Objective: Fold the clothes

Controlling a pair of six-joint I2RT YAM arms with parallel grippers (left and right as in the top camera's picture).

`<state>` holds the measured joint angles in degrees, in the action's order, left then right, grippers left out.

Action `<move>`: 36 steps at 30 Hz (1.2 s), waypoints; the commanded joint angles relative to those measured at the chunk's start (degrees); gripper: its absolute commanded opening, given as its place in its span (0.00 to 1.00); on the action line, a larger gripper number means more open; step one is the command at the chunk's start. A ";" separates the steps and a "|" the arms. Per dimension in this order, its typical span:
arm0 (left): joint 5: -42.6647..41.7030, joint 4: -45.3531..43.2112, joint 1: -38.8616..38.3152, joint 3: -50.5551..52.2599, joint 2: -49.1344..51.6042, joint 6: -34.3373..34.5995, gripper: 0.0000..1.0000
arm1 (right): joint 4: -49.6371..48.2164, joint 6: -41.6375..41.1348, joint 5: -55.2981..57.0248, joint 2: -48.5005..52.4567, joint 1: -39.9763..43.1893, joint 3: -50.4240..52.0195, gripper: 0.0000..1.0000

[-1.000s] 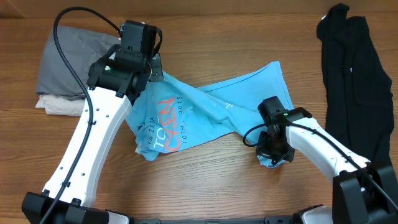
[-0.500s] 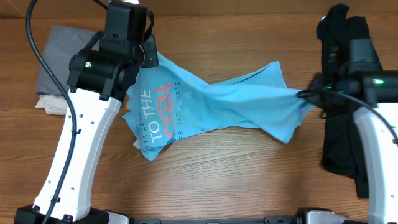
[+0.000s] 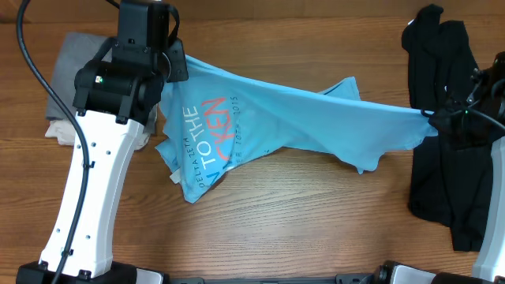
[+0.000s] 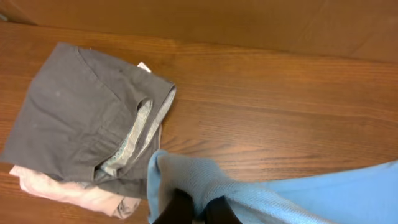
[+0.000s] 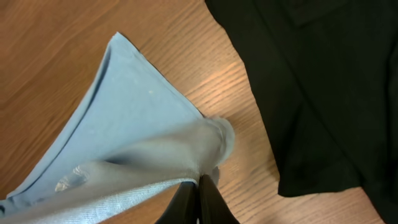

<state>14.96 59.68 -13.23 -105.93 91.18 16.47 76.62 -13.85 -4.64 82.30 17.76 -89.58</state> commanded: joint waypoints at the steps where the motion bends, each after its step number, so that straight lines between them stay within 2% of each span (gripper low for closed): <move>1: 0.00 -1.18 0.46 -3.23 -0.87 -0.66 0.04 | -0.39 0.59 -0.63 -0.13 0.44 -3.08 0.04; 7: -2.91 2.93 0.46 -13.27 -0.98 -0.74 0.04 | 4.68 0.59 -0.61 -0.13 1.18 -14.67 0.04; 11: -7.69 8.33 0.42 -24.50 -1.22 -1.09 0.04 | 10.93 0.61 -0.59 -0.13 2.75 -27.85 0.04; 12: -9.57 10.05 0.42 -29.03 -1.57 -1.09 0.04 | 13.88 0.63 -0.59 -0.13 3.69 -34.07 0.04; 18: -13.57 11.93 0.42 -38.25 -5.14 -1.11 0.04 | 20.39 1.70 -0.59 -0.13 6.29 -50.03 0.04; 22: -12.90 10.95 0.42 -39.12 -7.32 -1.86 0.04 | 20.41 1.75 -0.61 -0.39 6.38 -52.26 0.04; 27: -9.84 10.47 0.46 -38.97 -5.42 -2.82 0.04 | 20.04 2.62 -2.43 2.64 6.36 -52.15 0.04; 32: -8.37 6.82 0.48 -38.97 2.29 -4.33 0.04 | 16.50 4.83 -6.19 9.81 6.27 -52.15 0.04; 36: -8.33 -1.57 1.03 -38.97 12.52 -5.44 0.04 | 9.18 4.96 -7.04 18.38 4.79 -52.15 0.04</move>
<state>4.93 63.00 -13.23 -144.94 97.03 13.10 89.78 -9.98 -10.85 96.20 23.57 -141.34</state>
